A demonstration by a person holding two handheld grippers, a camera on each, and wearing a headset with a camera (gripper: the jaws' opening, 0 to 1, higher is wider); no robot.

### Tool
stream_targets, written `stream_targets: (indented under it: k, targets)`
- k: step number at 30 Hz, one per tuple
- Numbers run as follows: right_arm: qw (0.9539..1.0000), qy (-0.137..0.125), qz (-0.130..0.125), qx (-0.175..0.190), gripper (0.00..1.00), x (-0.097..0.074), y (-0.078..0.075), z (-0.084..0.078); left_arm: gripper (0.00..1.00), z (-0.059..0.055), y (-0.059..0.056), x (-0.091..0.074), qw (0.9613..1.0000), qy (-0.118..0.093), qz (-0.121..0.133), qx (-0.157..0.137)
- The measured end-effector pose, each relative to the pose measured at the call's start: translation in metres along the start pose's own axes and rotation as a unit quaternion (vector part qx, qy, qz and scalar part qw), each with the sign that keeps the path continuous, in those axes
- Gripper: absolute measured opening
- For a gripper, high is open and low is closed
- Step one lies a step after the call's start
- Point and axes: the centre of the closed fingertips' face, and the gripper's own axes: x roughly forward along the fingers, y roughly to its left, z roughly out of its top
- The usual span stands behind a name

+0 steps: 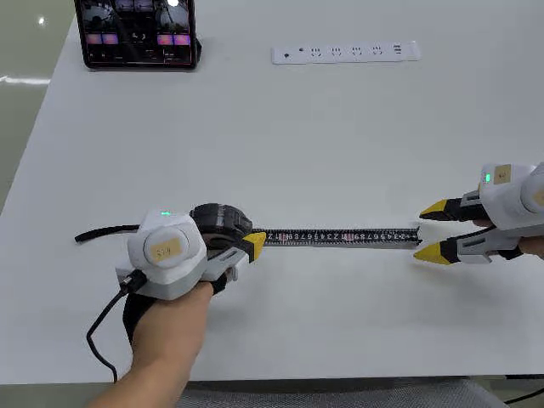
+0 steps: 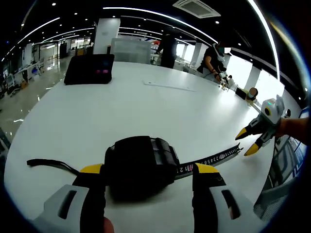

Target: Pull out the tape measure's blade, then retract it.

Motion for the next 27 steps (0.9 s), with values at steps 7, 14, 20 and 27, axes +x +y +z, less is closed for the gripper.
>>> stream_targets:
  k: [7,14,20,27]
  targets:
    - [0.9999,0.007,0.008,-0.01,0.33,0.003,0.0007,0.0001,0.68,0.0005,0.0026,0.0013,0.9998,-0.002,0.017,-0.01]
    - [0.9995,0.017,0.014,-0.022,0.28,0.0046,0.0012,-0.0014,0.65,0.0,0.0058,0.0036,0.9993,0.001,0.029,-0.024]
    - [0.9991,0.022,0.02,-0.03,0.24,0.0063,0.0022,-0.0016,0.62,-0.0012,0.0077,0.0032,0.9988,0.001,0.036,-0.032]
    - [0.9988,0.028,0.022,-0.034,0.23,0.007,0.0012,-0.0018,0.61,-0.0021,0.0079,0.0038,0.9987,0.001,0.039,-0.032]
